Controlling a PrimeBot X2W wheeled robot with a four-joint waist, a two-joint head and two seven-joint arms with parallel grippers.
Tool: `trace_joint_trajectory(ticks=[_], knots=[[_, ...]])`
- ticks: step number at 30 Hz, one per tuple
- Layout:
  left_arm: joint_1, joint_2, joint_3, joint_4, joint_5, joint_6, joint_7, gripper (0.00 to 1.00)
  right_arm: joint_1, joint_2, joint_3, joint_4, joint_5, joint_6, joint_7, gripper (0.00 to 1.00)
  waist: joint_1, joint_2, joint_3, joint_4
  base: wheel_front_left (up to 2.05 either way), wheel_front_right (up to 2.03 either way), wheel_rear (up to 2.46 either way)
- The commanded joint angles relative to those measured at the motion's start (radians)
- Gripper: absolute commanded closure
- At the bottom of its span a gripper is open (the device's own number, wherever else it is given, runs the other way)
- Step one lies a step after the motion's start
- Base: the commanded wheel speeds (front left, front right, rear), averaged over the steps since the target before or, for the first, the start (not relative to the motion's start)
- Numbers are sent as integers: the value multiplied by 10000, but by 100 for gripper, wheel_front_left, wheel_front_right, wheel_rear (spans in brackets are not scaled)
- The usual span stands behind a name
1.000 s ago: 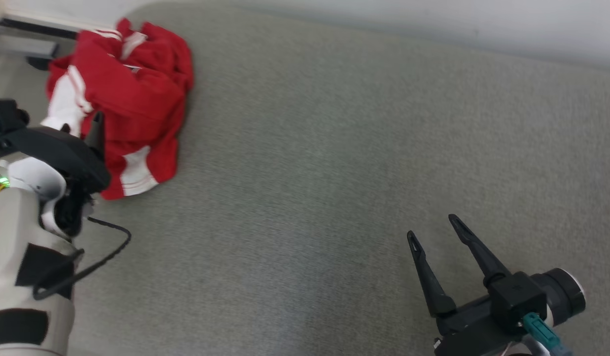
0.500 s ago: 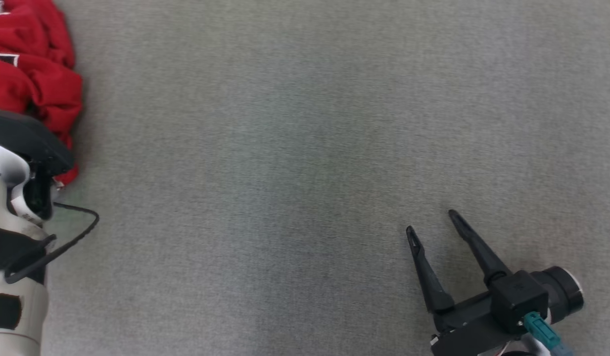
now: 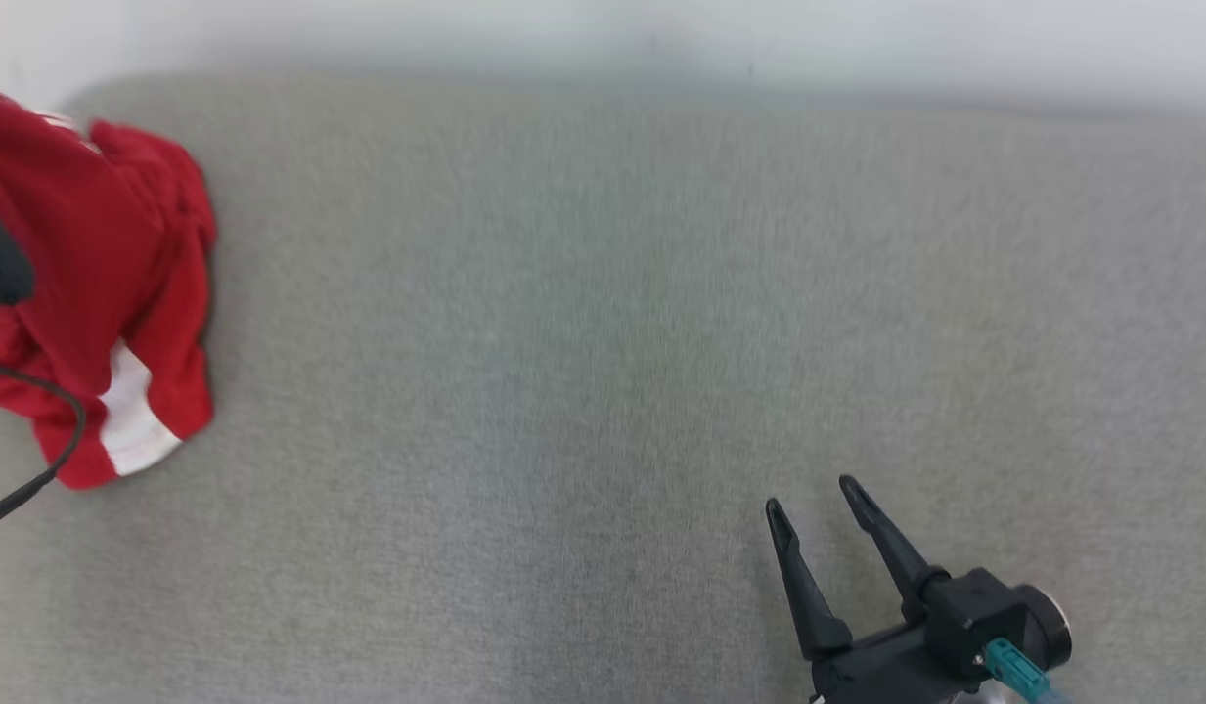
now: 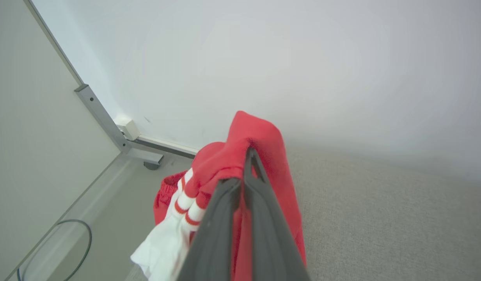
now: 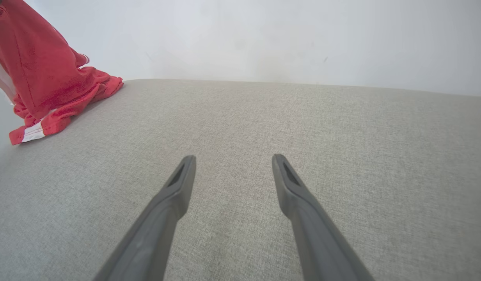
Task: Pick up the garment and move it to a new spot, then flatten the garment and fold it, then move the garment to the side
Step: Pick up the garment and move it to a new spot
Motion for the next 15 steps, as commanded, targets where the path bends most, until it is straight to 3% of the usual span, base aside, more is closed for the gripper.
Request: trace_joint_trajectory(ticks=[1,7,15], knots=[[-193,92,-135,-290,114,-99,82,100,227,65,-39,205,136,-18,-146,0,1,-1,-2004,82,0,0,0],[-418,-369,-570,-1785,-386,-569,606,100,397,104,-343,578,381,-19,-465,0,1,-1,-2978,-527,0,0,0],[-20,-1388,-1214,-4055,-932,-690,604,100,620,101,-986,477,150,-19,-361,0,1,-1,-3389,-1855,0,0,0]])
